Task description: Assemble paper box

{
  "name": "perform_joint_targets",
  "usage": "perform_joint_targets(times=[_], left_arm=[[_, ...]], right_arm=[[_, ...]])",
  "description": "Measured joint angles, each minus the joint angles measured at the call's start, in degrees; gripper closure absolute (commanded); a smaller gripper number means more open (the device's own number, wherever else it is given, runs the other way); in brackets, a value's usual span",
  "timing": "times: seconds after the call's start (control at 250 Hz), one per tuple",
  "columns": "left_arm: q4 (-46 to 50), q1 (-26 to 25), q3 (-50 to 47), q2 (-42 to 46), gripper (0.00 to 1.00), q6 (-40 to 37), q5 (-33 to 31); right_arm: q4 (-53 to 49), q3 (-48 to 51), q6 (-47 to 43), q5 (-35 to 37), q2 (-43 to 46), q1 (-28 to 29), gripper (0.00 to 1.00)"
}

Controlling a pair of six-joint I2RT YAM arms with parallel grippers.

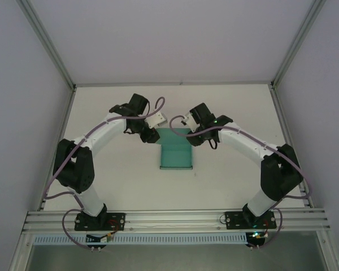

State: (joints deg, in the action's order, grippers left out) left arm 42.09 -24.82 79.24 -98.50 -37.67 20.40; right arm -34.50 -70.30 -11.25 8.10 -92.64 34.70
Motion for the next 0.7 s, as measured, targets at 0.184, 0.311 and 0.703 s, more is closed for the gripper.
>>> perform_joint_targets(times=[0.184,0.311,0.703], left_arm=[[-0.39,-0.17,0.44,-0.02,0.98,1.16,-0.33],[-0.26,-0.72,0.96,-0.11,1.00,3.06,-1.09],[-4.76,-6.67,3.89,-1.01,1.00,23.50,-12.79]], right_arm=[[-1.62,-1.18,1.07,-0.31,-0.79,-0.24,0.86],[-1.68,-1.51,2.67,-0.04,-0.79,-0.24,0.93],[-1.79,-3.89,22.10,3.30,-0.94,-0.66,1.00]])
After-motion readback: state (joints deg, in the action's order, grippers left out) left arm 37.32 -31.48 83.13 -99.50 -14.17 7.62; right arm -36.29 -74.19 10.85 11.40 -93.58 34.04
